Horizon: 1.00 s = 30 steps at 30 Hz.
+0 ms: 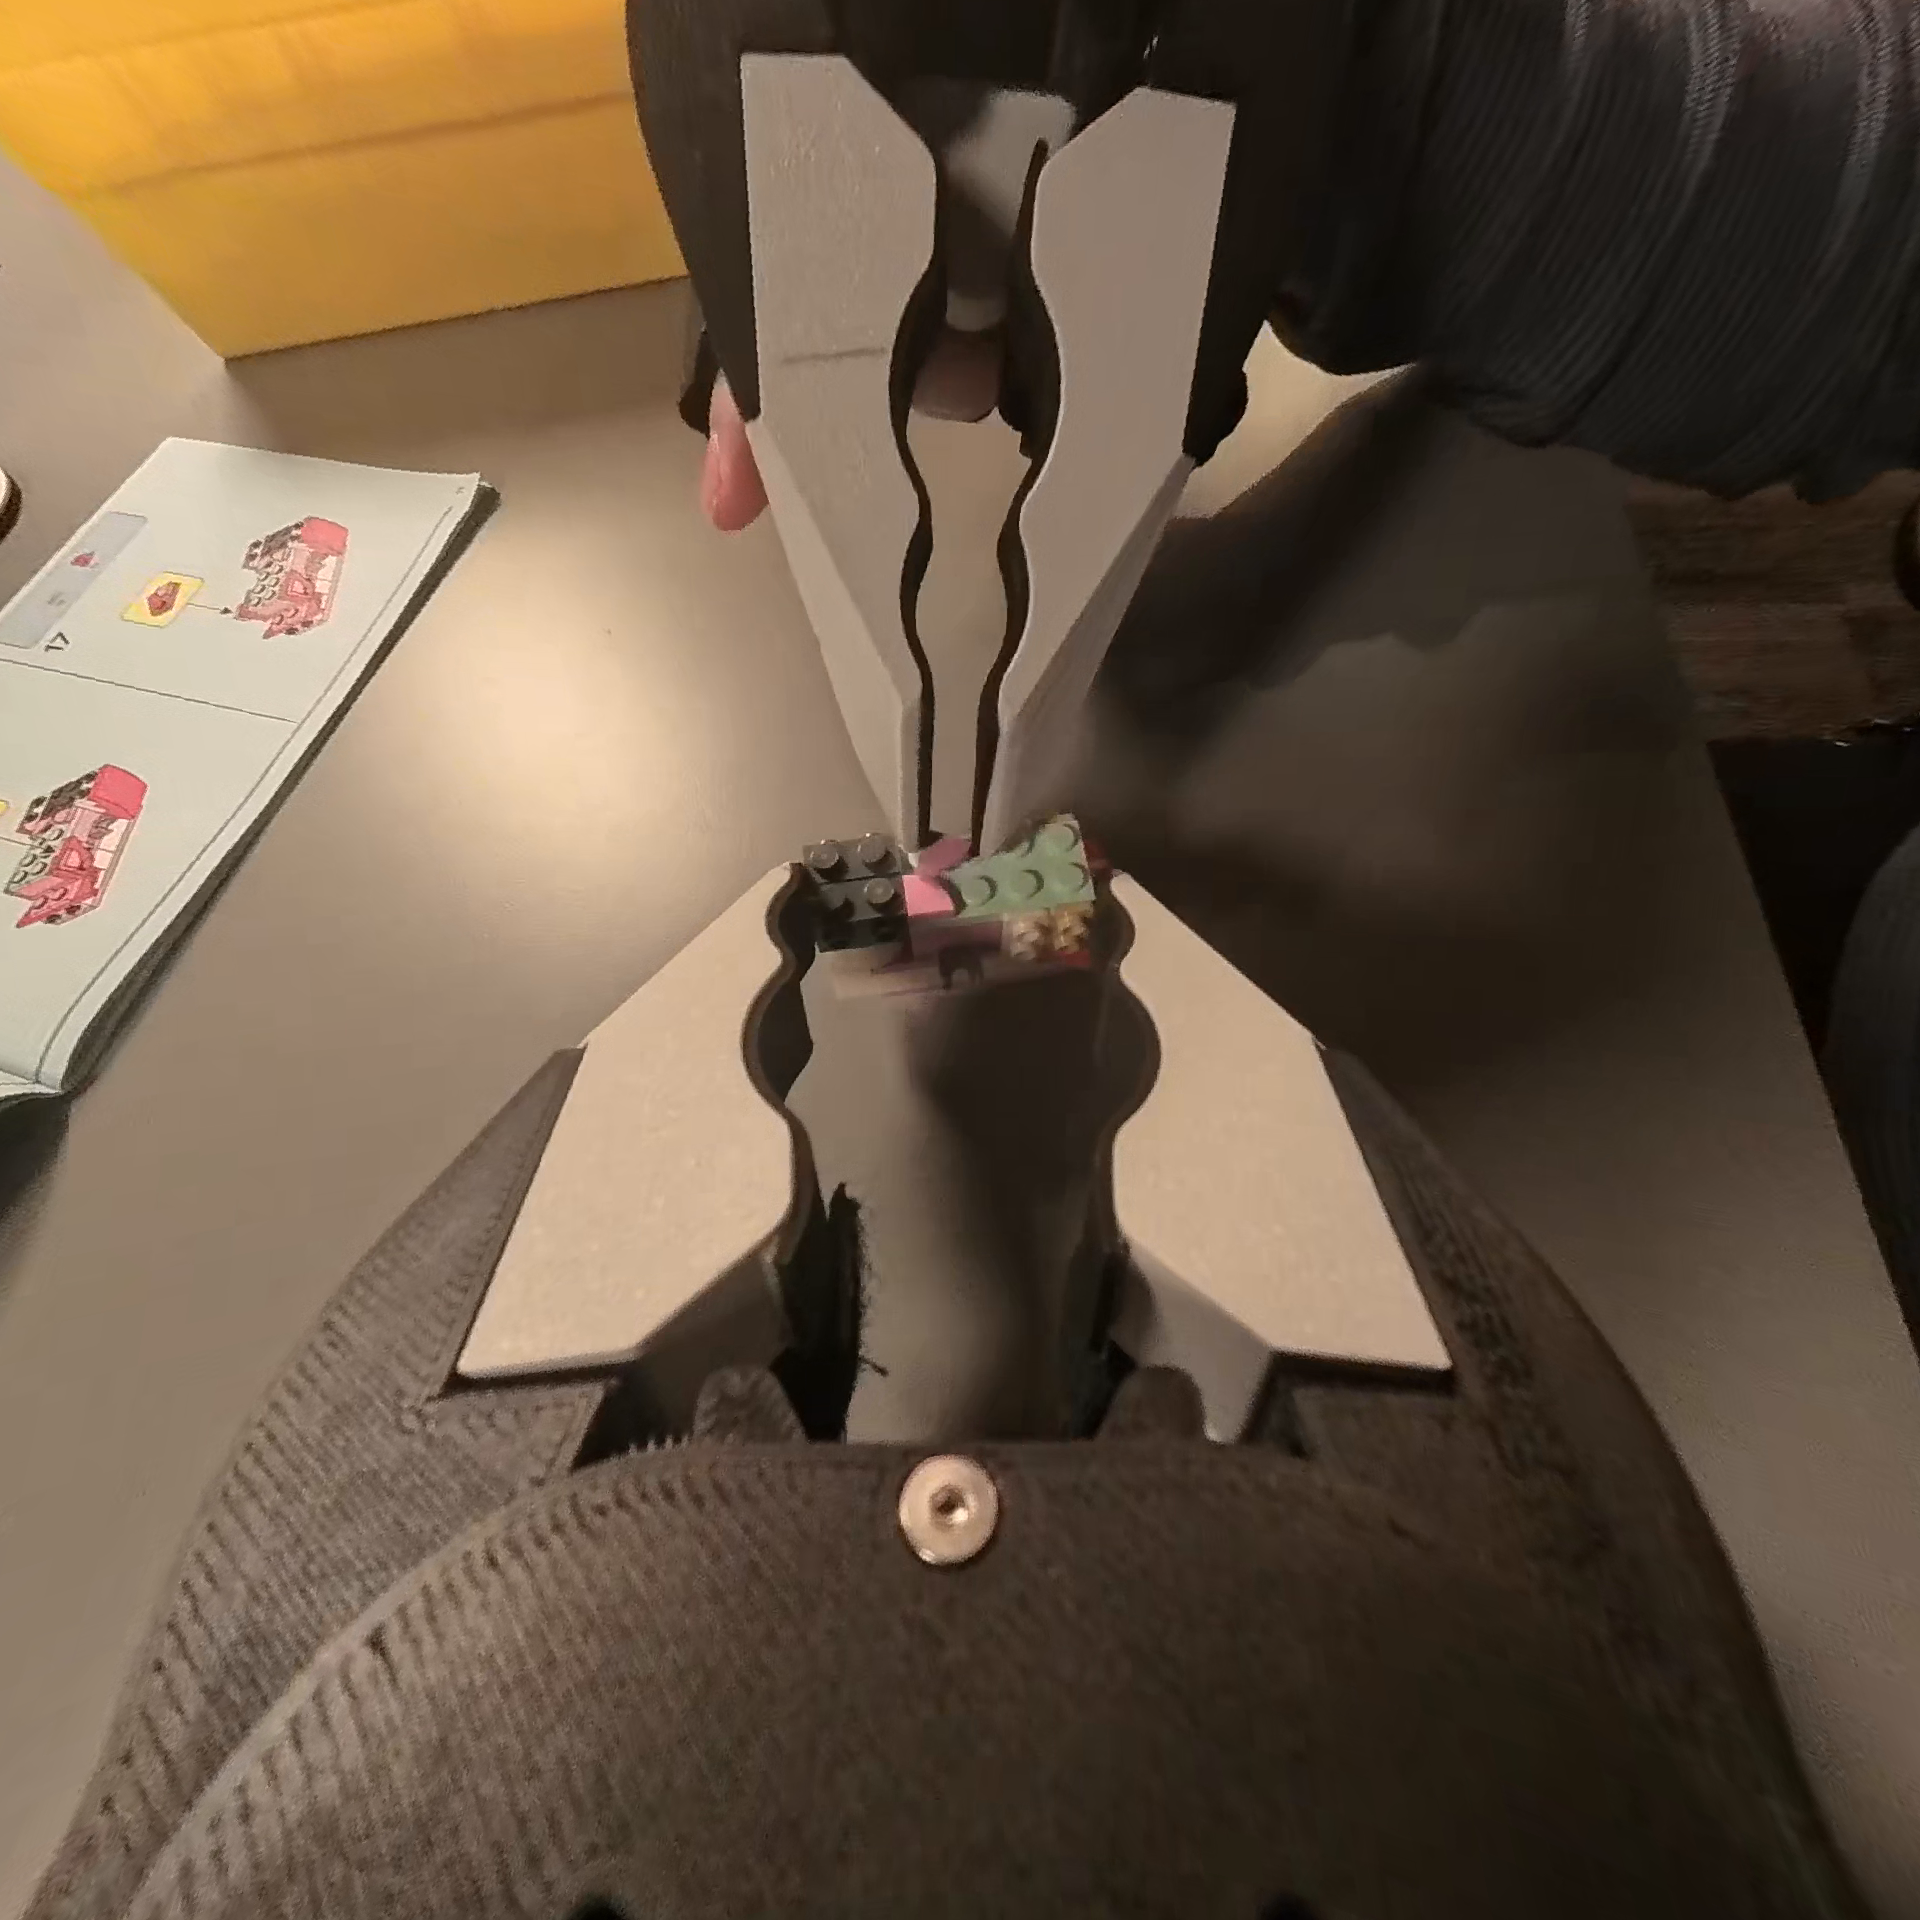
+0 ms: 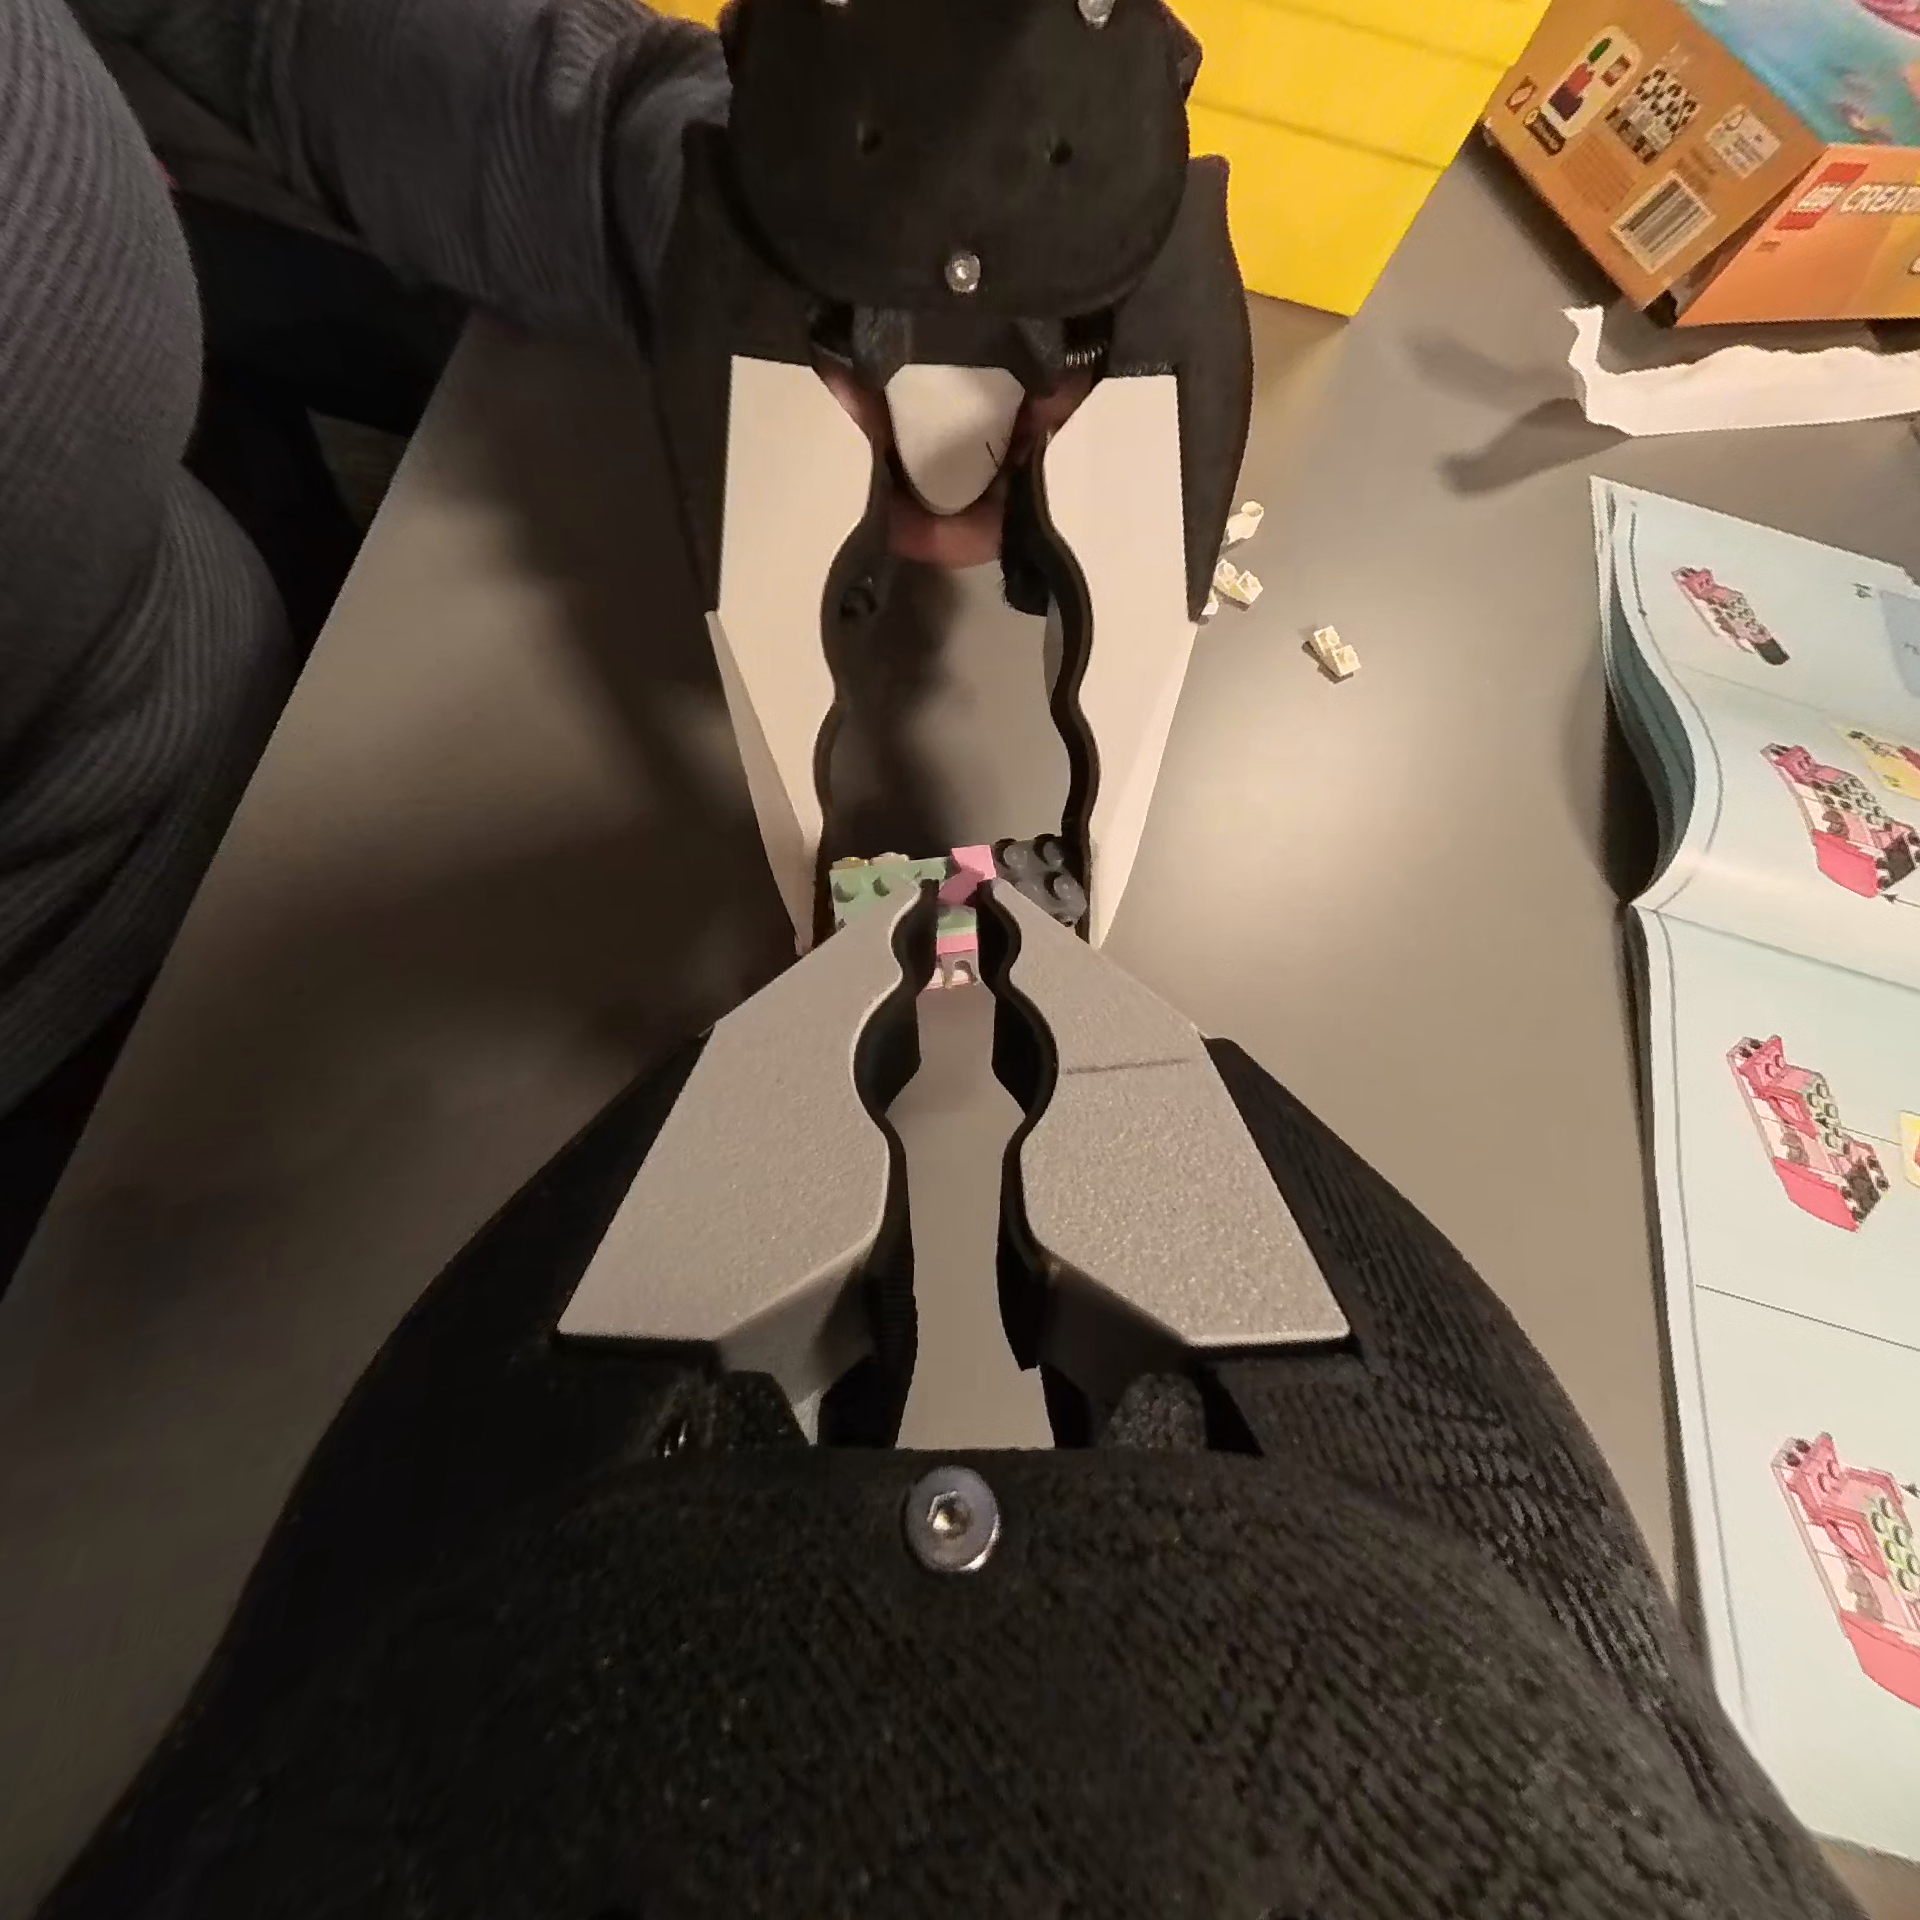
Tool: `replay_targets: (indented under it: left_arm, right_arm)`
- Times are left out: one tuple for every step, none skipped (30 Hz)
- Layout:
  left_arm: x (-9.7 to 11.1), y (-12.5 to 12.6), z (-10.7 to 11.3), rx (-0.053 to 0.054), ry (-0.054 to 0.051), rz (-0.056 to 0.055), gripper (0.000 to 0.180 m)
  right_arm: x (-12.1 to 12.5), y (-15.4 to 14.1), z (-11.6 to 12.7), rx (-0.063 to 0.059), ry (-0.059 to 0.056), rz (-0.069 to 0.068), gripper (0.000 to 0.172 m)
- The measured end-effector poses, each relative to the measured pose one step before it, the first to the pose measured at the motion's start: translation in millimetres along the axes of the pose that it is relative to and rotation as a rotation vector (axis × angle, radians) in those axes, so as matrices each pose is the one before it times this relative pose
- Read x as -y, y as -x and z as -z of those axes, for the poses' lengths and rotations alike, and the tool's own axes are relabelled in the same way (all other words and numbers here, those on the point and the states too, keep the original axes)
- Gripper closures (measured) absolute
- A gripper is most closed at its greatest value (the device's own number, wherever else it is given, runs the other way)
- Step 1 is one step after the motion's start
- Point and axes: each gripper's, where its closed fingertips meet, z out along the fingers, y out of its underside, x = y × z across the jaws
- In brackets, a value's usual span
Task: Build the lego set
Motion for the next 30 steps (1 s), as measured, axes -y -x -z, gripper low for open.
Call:
replay_targets:
  left_arm:
    - [0.15,0.26,0.07,0.0019,-0.0008,-0.0008,0.127]
    - [-0.05,0.18,0.06,0.0007,0.0001,-0.0001,0.127]
    - [-0.52,0.10,-0.12,0.0000,0.0025,0.0002,0.127]
    - [-0.40,-0.16,-0.17,-0.0011,0.0017,-0.0001,0.127]
    - [-0.23,-0.61,-0.19,-0.0039,0.0013,-0.0005,0.127]
    - [-0.06,-0.80,-0.16,-0.0049,0.0007,-0.0014,0.127]
    - [-0.05,-0.86,-0.07,-0.0045,0.0002,-0.0039,0.127]
    - [-0.09,-1.64,-0.06,-0.0088,0.0009,-0.0064,0.127]
    - [0.08,-2.68,-0.09,-0.0151,-0.0005,-0.0091,0.127]
    - [0.14,-2.42,-0.21,-0.0124,-0.0003,-0.0074,0.127]
    - [-0.41,-1.65,-0.33,-0.0072,0.0040,-0.0071,0.127]
    - [-0.32,-1.51,-0.44,-0.0062,0.0026,-0.0080,0.127]
    - [0.08,-1.51,-0.56,-0.0064,0.0002,-0.0043,0.127]
    - [0.19,-1.70,-0.45,-0.0083,-0.0007,-0.0013,0.127]
    - [0.15,-1.33,-0.52,-0.0064,0.0001,-0.0007,0.127]
    - [-0.24,-0.72,-0.53,-0.0031,0.0016,-0.0009,0.127]
    - [-0.36,-0.56,-0.36,-0.0033,0.0015,-0.0007,0.127]
    - [0.01,-0.62,-0.24,-0.0046,-0.0010,0.0005,0.127]
    - [0.50,-0.66,0.04,-0.0056,-0.0046,0.0030,0.127]
    - [0.83,-0.82,0.17,-0.0077,-0.0054,0.0053,0.127]
    - [0.57,-0.74,0.29,-0.0070,-0.0046,0.0054,0.127]
    - [-0.21,-0.14,0.09,-0.0034,0.0001,0.0029,0.127]
    - [-0.18,0.12,0.08,-0.0003,0.0000,0.0015,0.127]
    - [0.30,0.10,0.13,-0.0002,-0.0016,0.0002,0.127]
    - [-0.30,-0.26,-0.08,-0.0021,0.0012,0.0006,0.127]
    - [0.21,-0.32,-0.24,-0.0027,-0.0019,0.0022,0.127]
    - [0.40,-0.34,-0.19,-0.0029,-0.0030,0.0030,0.127]
    - [0.28,-0.11,0.08,-0.0018,-0.0024,0.0028,0.127]
    - [0.21,0.23,0.30,0.0000,-0.0019,0.0013,0.127]
    - [0.22,0.28,0.42,0.0006,-0.0016,0.0007,0.127]
  right_arm:
    - [0.19,-0.20,0.21,-0.0053,0.0031,0.0044,0.167]
    - [-0.34,-0.42,0.09,-0.0070,0.0061,0.0057,0.167]
    - [-0.49,-0.19,0.02,-0.0059,0.0074,0.0068,0.167]
    - [-0.43,-0.06,0.16,-0.0052,0.0059,0.0063,0.167]
    - [-0.23,0.25,0.29,-0.0023,0.0038,0.0054,0.167]
    - [0.10,0.42,0.33,-0.0001,0.0021,0.0041,0.167]
    - [-0.01,0.76,0.36,0.0020,0.0017,0.0036,0.167]
    - [-0.09,0.67,0.35,0.0017,0.0025,0.0032,0.166]
    - [-0.19,0.85,0.21,0.0023,0.0037,0.0030,0.166]
    - [-0.50,1.31,0.17,0.0050,0.0063,0.0030,0.166]
    - [-0.35,1.28,0.19,0.0041,0.0063,0.0043,0.166]
    - [-0.18,1.17,0.30,0.0020,0.0059,0.0064,0.166]
    - [0.04,1.16,0.22,0.0012,0.0045,0.0069,0.166]
    - [0.47,1.11,0.32,0.0016,0.0028,0.0067,0.166]
    - [0.75,1.29,0.26,0.0028,0.0002,0.0063,0.166]
    - [1.07,1.50,0.25,0.0050,-0.0022,0.0057,0.166]
    - [0.80,1.34,0.16,0.0052,-0.0006,0.0045,0.166]
    - [-0.12,1.51,-0.06,0.0056,0.0046,0.0029,0.166]
    - [-0.88,1.35,-0.16,0.0058,0.0077,0.0015,0.166]
    - [-0.75,0.57,-0.27,0.0013,0.0064,-0.0002,0.166]
    - [-0.57,0.24,-0.36,0.0009,0.0040,-0.0022,0.166]
    - [0.20,0.13,-0.47,0.0021,-0.0007,-0.0039,0.166]
    - [-0.16,0.26,-0.41,0.0027,0.0017,-0.0033,0.166]
    - [-0.60,0.42,-0.39,0.0032,0.0044,-0.0013,0.166]
    - [-0.31,0.24,-0.09,0.0005,0.0019,0.0000,0.166]
    - [-0.15,0.29,0.18,0.0006,0.0008,0.0011,0.166]
    - [0.06,0.23,0.30,-0.0002,0.0006,0.0019,0.166]
    - [0.15,0.00,0.25,-0.0015,-0.0001,0.0025,0.166]
    - [0.20,-0.44,0.19,-0.0038,-0.0002,0.0031,0.166]
    - [0.32,-0.34,0.10,-0.0038,-0.0006,0.0028,0.166]
